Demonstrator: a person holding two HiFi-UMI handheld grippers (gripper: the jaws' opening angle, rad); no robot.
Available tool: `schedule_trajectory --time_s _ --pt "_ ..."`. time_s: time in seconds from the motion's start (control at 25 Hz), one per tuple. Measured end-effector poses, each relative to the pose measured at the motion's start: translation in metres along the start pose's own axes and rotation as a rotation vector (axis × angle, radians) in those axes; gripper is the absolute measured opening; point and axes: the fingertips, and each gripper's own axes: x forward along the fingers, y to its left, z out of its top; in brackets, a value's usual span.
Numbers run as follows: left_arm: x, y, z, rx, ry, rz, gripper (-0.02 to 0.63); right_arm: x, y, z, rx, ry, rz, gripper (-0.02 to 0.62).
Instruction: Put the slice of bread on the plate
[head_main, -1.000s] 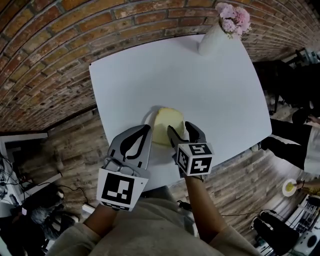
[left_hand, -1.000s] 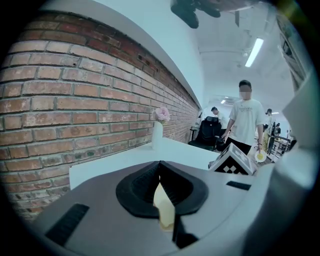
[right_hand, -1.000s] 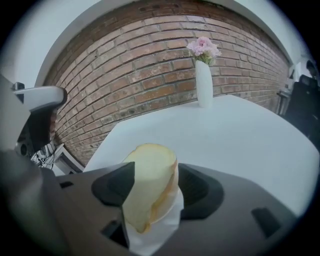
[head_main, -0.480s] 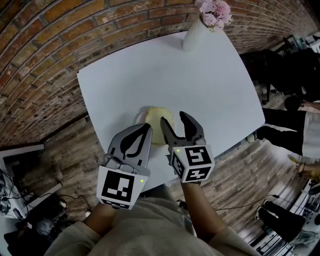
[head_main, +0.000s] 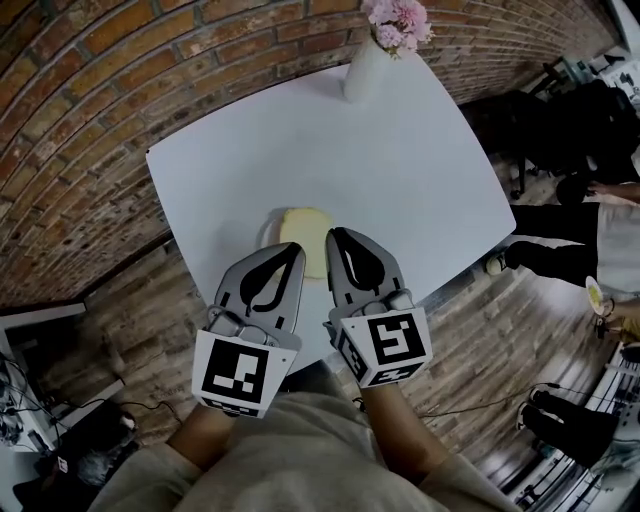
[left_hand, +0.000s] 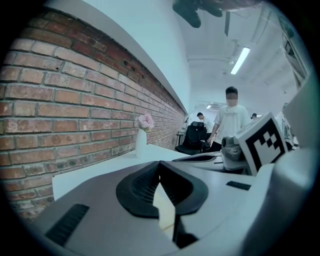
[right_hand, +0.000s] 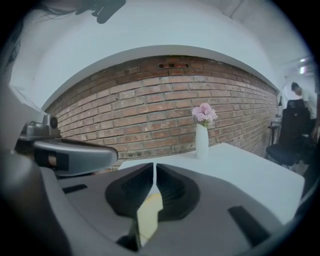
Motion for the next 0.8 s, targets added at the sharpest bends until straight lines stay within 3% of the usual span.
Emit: schedule_trajectory --time_s 0.4,0.8 --pt "-0.044 -0.021 0.024 0.041 -0.077 0.011 0.011 -0.054 0.042 0.037 -0.109 -0.100 0.031 0.009" --pt "-0.085 -0.050 0.049 0.088 -0.134 0.008 0.011 -0.106 0.071 0.064 -0.153 -0.176 0.031 0.008"
